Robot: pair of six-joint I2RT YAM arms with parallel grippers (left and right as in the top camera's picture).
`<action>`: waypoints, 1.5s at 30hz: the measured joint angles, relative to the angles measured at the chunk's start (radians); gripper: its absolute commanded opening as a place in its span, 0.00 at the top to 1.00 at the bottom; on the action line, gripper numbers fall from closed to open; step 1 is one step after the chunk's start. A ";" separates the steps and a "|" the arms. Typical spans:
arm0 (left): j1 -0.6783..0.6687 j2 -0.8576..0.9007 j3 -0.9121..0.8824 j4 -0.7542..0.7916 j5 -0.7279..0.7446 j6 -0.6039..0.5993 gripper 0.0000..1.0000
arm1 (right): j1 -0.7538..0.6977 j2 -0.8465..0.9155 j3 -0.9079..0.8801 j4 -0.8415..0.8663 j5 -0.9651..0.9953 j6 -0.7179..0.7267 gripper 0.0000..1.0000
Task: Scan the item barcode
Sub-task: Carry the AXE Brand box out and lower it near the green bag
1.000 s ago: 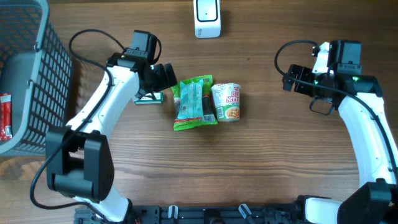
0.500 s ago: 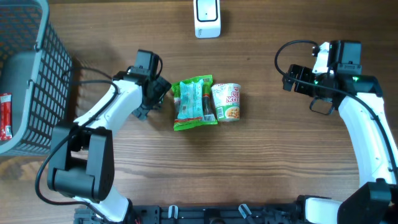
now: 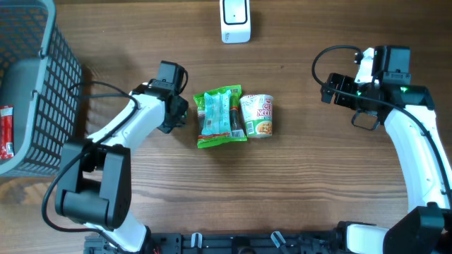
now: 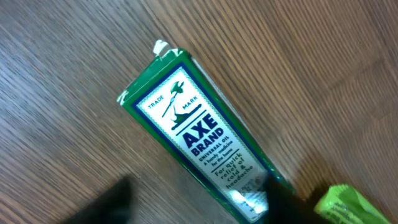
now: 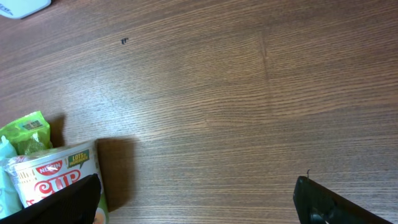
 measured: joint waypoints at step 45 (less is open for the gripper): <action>-0.016 0.057 0.001 0.074 0.006 0.160 0.47 | 0.000 0.000 0.000 0.000 0.000 0.000 0.00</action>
